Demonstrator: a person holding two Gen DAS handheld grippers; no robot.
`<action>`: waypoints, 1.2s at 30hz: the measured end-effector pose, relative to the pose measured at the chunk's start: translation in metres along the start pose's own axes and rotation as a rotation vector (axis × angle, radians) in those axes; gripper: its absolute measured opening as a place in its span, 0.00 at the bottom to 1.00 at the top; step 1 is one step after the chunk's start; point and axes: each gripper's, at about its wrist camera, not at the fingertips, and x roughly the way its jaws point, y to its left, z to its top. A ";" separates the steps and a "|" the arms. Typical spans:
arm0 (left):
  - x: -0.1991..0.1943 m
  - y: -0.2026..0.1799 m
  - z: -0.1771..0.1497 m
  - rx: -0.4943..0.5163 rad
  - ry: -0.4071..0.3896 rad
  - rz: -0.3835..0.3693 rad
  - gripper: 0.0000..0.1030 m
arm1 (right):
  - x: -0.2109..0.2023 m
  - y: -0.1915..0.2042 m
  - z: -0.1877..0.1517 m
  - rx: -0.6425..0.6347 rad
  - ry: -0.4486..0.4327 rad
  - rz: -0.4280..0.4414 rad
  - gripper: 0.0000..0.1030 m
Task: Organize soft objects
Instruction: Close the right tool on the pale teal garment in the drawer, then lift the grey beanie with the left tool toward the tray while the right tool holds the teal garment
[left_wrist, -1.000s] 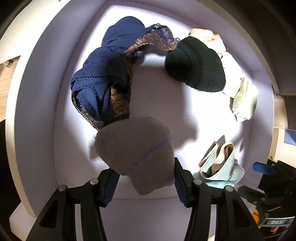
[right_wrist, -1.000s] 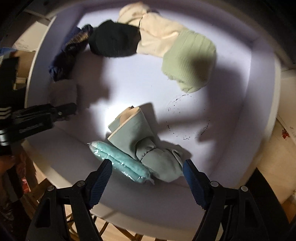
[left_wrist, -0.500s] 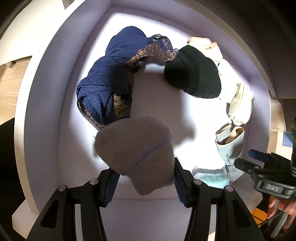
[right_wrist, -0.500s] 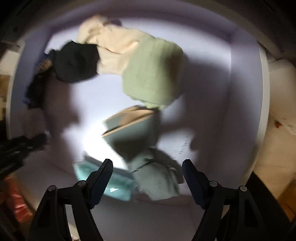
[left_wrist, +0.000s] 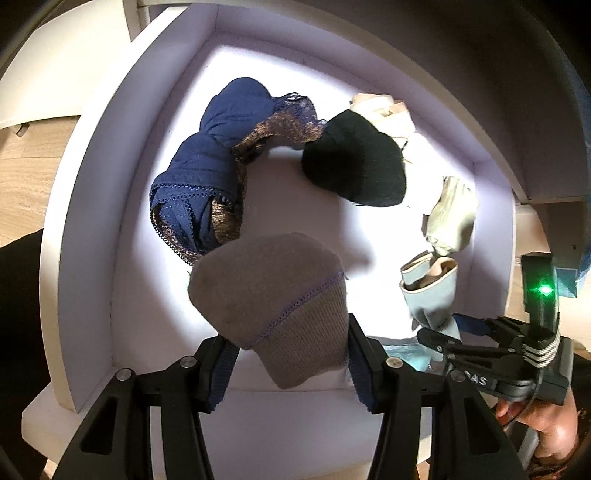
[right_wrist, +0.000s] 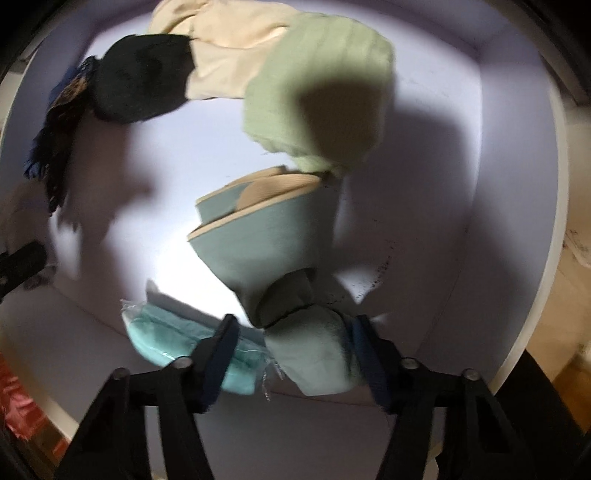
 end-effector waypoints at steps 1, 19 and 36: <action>-0.001 -0.004 -0.001 0.011 -0.002 0.007 0.53 | 0.000 -0.002 0.002 0.007 0.000 -0.001 0.52; -0.102 -0.075 -0.020 0.320 -0.130 -0.073 0.53 | 0.004 0.026 0.004 -0.028 -0.016 -0.061 0.51; -0.237 -0.149 0.002 0.461 -0.313 -0.193 0.53 | 0.001 0.020 0.004 -0.013 -0.019 -0.063 0.53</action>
